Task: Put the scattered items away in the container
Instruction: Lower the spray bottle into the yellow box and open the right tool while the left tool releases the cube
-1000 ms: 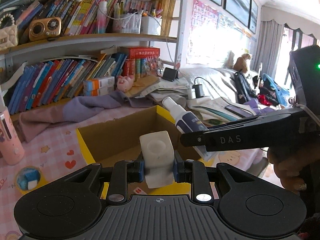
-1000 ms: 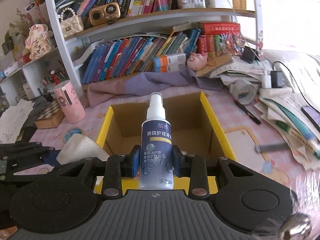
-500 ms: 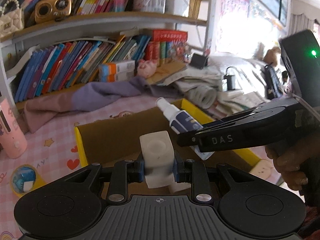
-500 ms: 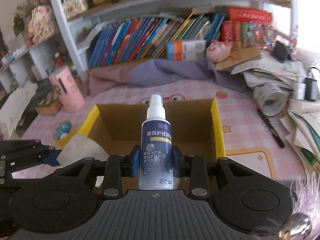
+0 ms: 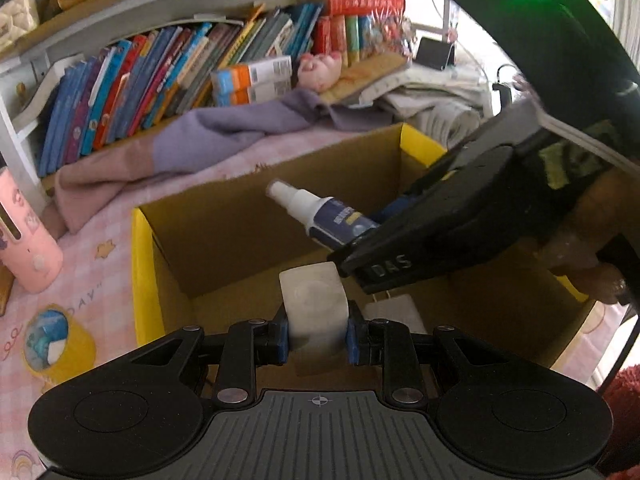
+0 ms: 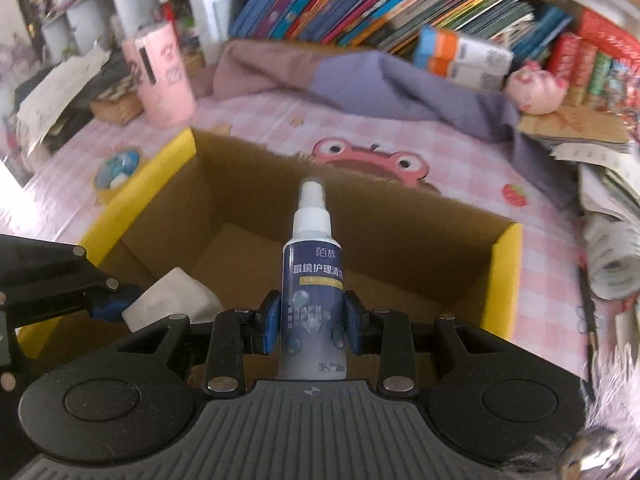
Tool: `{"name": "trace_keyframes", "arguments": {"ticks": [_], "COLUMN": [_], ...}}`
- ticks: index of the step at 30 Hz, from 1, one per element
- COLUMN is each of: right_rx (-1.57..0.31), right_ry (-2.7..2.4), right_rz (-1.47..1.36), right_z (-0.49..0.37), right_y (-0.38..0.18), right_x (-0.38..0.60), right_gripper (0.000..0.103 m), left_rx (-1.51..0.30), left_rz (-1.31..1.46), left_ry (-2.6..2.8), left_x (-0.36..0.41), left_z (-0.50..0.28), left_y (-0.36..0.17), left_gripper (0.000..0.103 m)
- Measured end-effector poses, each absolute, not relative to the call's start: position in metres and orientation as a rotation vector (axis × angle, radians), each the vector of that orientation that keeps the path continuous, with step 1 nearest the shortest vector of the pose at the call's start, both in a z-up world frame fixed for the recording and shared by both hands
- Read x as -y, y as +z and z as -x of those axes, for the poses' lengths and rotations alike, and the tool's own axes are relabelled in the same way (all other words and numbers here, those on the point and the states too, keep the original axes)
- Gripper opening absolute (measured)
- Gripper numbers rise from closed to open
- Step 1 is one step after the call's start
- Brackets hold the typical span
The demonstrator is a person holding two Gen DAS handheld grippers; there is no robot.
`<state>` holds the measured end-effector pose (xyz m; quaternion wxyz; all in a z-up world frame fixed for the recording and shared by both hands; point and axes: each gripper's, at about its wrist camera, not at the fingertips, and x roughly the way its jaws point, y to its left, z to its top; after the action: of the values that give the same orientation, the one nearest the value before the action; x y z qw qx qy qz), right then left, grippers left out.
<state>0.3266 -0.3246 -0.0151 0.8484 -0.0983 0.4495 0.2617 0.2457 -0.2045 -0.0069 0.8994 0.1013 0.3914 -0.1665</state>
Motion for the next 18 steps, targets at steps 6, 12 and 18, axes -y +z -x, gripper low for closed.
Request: {"name": "trace_keyframes", "arguments": {"ticks": [6,12,18], "right_rx": [-0.986,-1.000,-0.995], "right_ry": [0.581,0.584,0.588], "right_rz": [0.233,0.223,0.201], "right_z": [-0.332,-0.333,-0.332], "right_y": [-0.026,-0.030,-0.029], "right_x": [0.317,0.318,0.319], "right_gripper": [0.030,0.030,0.031], "left_rx": [-0.845,-0.846,-0.775], "left_rz": [-0.206,-0.211,-0.197], "left_ry": [-0.316,-0.303,-0.289], "left_x": [0.207,0.209,0.206], "left_z": [-0.246,-0.246,-0.238], "left_y": [-0.013,-0.013,-0.002], "left_gripper": [0.026,0.028,0.056]}}
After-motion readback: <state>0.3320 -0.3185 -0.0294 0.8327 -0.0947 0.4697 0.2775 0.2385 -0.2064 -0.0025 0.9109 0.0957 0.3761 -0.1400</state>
